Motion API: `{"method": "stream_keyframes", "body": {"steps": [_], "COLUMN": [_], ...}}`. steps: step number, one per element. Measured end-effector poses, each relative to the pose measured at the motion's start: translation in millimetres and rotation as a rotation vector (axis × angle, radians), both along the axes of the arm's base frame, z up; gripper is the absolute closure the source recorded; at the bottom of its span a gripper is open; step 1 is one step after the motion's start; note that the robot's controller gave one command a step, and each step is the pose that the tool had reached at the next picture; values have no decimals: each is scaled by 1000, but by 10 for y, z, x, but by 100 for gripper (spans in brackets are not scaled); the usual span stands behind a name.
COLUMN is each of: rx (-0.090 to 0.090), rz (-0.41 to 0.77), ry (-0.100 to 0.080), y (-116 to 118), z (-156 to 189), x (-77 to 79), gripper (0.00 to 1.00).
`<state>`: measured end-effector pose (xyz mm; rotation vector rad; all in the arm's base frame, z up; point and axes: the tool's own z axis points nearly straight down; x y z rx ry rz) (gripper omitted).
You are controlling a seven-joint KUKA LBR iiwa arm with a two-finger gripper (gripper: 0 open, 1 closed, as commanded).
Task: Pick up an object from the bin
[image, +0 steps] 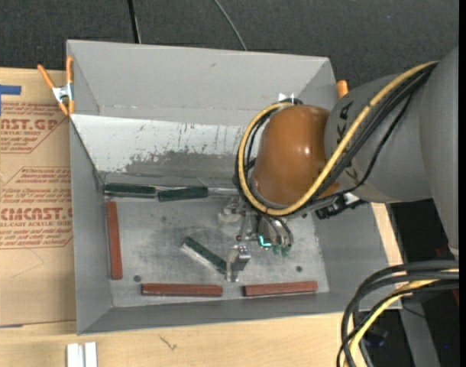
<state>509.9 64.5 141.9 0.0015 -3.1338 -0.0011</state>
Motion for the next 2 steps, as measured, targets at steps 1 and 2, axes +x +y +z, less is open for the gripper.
{"method": "stream_keyframes", "body": {"steps": [1,2], "rx": [1,2], "rz": [0,-137], "ry": [-8,-16], "y": [-2,276], "z": [38,-642], "x": [21,38], "gripper": [0,100]}}
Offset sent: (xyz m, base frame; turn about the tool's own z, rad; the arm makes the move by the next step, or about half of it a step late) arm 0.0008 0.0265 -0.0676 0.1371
